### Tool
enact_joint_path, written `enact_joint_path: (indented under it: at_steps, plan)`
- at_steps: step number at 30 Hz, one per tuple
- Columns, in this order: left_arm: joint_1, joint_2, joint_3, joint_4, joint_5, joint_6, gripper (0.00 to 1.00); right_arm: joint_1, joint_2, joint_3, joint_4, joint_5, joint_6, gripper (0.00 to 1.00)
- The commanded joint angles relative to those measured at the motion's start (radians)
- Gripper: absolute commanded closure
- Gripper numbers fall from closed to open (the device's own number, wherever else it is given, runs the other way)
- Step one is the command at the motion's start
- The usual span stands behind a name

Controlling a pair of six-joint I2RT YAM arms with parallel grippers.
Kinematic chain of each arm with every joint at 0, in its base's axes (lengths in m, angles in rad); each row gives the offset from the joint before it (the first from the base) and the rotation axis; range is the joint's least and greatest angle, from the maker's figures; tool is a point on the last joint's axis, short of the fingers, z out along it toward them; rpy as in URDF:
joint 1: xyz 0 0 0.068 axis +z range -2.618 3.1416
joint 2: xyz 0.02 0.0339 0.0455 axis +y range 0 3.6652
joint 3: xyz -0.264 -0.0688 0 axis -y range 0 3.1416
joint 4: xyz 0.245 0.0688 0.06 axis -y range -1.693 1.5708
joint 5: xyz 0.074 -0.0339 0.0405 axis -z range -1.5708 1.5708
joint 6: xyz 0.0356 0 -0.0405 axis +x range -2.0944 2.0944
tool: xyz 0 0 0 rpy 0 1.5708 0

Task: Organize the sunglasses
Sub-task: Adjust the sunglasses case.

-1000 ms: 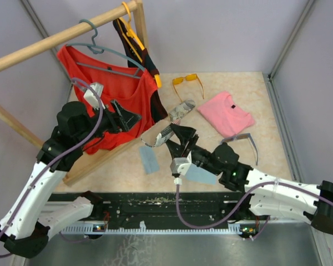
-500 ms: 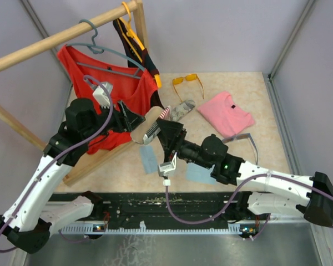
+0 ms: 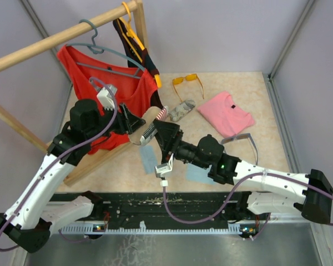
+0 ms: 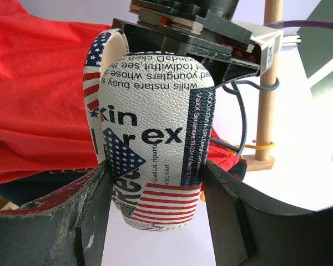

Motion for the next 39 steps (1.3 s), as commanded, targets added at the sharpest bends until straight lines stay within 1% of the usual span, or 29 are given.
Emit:
enact_joint_path:
  at_steps: [1, 4, 6, 8, 11, 15, 17, 18, 20, 22, 24, 27, 31, 34, 36, 38, 39]
  plan:
    - [-0.004, -0.012, -0.017, 0.02, 0.015, 0.018, 0.42, 0.017, -0.004, 0.075, 0.121, 0.008, -0.01, 1.0]
    - [-0.003, -0.012, -0.023, 0.02, 0.016, 0.015, 0.43, 0.019, -0.002, 0.074, 0.134, 0.005, -0.006, 1.0]
    - [-0.003, -0.012, -0.026, 0.023, 0.02, 0.013, 0.48, 0.02, 0.001, 0.074, 0.13, 0.006, -0.005, 1.0]
    - [-0.003, -0.016, -0.03, 0.028, 0.022, 0.011, 0.57, 0.019, 0.004, 0.076, 0.128, 0.009, -0.006, 1.0]
    - [-0.002, -0.019, -0.029, 0.033, 0.02, 0.011, 0.66, 0.021, 0.007, 0.078, 0.116, 0.01, -0.006, 1.0]
    - [-0.003, -0.025, -0.026, 0.039, 0.019, 0.008, 0.85, 0.02, 0.012, 0.084, 0.085, 0.014, -0.007, 1.0]
    - [-0.003, -0.027, -0.025, 0.04, 0.013, 0.007, 0.93, 0.02, 0.015, 0.088, 0.064, 0.015, -0.003, 0.9]
    - [-0.003, -0.027, -0.024, 0.04, 0.01, 0.008, 0.97, 0.021, 0.015, 0.09, 0.055, 0.014, 0.0, 0.8]
    - [-0.003, -0.027, -0.021, 0.037, 0.005, 0.008, 1.0, 0.021, 0.016, 0.094, 0.03, 0.012, 0.011, 0.48]
    - [-0.003, -0.027, -0.018, 0.035, -0.003, 0.01, 1.0, 0.022, 0.017, 0.099, 0.007, 0.008, 0.027, 0.3]
    - [-0.003, -0.026, -0.016, 0.036, -0.011, 0.012, 1.0, 0.021, 0.016, 0.098, -0.016, 0.007, 0.039, 0.16]
    - [-0.003, -0.021, -0.008, 0.035, -0.021, 0.021, 1.0, 0.021, 0.007, 0.095, -0.044, -0.003, 0.06, 0.08]
    - [-0.003, -0.011, 0.01, 0.03, -0.055, 0.055, 1.0, 0.02, -0.021, 0.084, -0.1, -0.009, 0.078, 0.06]
    - [-0.003, -0.007, 0.015, 0.037, -0.099, 0.108, 1.0, 0.022, -0.065, 0.052, -0.091, -0.025, 0.144, 0.05]
    - [-0.003, -0.008, 0.007, 0.053, -0.111, 0.149, 1.0, 0.026, -0.113, 0.015, -0.042, -0.034, 0.238, 0.05]
    - [-0.004, -0.015, -0.008, 0.081, -0.104, 0.191, 1.0, 0.026, -0.173, -0.032, 0.033, 0.0, 0.42, 0.06]
    - [-0.007, -0.018, -0.019, 0.096, -0.099, 0.212, 1.0, 0.026, -0.207, -0.044, 0.035, 0.042, 0.532, 0.06]
